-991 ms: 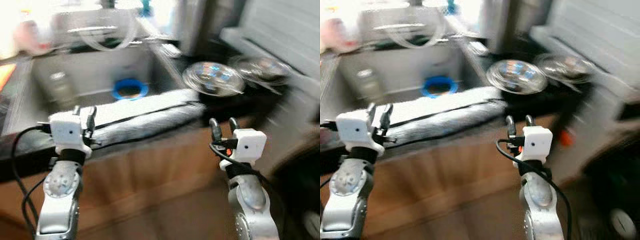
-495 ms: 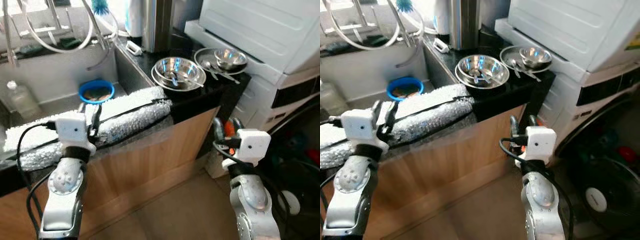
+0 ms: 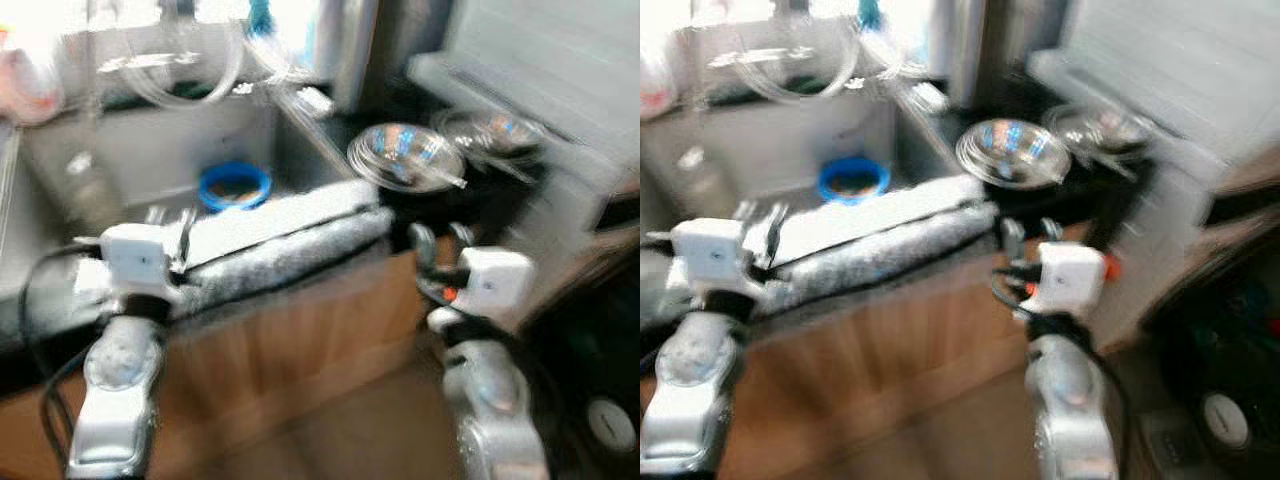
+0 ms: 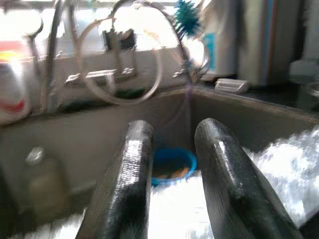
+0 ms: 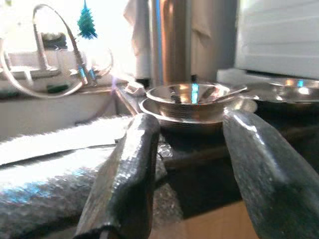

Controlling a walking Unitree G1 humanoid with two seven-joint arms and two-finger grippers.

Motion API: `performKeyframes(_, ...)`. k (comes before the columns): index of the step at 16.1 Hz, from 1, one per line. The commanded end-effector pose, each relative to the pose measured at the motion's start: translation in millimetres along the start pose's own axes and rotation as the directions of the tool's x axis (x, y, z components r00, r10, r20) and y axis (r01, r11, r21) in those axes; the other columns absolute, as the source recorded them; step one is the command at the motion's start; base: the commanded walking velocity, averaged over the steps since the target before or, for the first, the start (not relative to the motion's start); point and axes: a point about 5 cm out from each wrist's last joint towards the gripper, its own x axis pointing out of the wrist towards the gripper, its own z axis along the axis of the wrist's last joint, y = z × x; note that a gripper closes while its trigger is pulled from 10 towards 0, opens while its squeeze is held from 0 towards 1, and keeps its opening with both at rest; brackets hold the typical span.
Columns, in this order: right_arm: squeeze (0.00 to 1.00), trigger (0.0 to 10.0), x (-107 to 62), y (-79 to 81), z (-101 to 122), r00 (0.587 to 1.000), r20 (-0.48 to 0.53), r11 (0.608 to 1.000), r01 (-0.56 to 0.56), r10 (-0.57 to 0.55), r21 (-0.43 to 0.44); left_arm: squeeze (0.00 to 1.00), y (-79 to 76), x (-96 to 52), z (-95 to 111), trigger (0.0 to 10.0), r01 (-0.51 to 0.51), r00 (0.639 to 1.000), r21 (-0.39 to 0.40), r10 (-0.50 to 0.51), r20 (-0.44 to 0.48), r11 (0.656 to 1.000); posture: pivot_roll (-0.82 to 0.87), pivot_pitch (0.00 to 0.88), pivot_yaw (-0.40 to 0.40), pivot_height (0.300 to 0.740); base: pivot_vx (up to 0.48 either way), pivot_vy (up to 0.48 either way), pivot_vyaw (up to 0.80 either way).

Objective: Kitchen organization

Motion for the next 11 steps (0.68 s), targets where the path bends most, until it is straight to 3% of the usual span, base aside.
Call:
performKeyframes(1, 0.0, 10.0, -1.8, -9.7, -0.3, 1.0, -0.002, 0.999, 0.03, -0.03, -0.014, 0.0, -10.0, 3.0, 4.1, 10.0, 0.032, 0.999, -0.011, -0.032, 0.017, 0.999, 0.02, 0.055, -0.016, 0.74, 0.0, 0.424, -0.79)
performKeyframes(5, 0.0, 10.0, -1.6, -9.5, -0.4, 1.0, -0.001, 0.999, 0.03, -0.03, -0.014, 0.0, -9.8, 2.9, 4.1, 10.0, 0.032, 0.999, -0.01, -0.032, 0.017, 0.999, 0.02, 0.055, -0.016, 0.74, 0.0, 0.424, -0.79)
performKeyframes(11, 0.0, 10.0, -2.1, -6.8, -0.9, 1.0, 0.012, 1.0, 0.022, -0.021, -0.016, 0.0, -13.8, 2.9, 4.2, 10.0, 0.027, 1.0, -0.03, -0.026, 0.017, 0.999, 0.02, 0.065, -0.015, 0.74, 0.0, 0.0, 0.0)
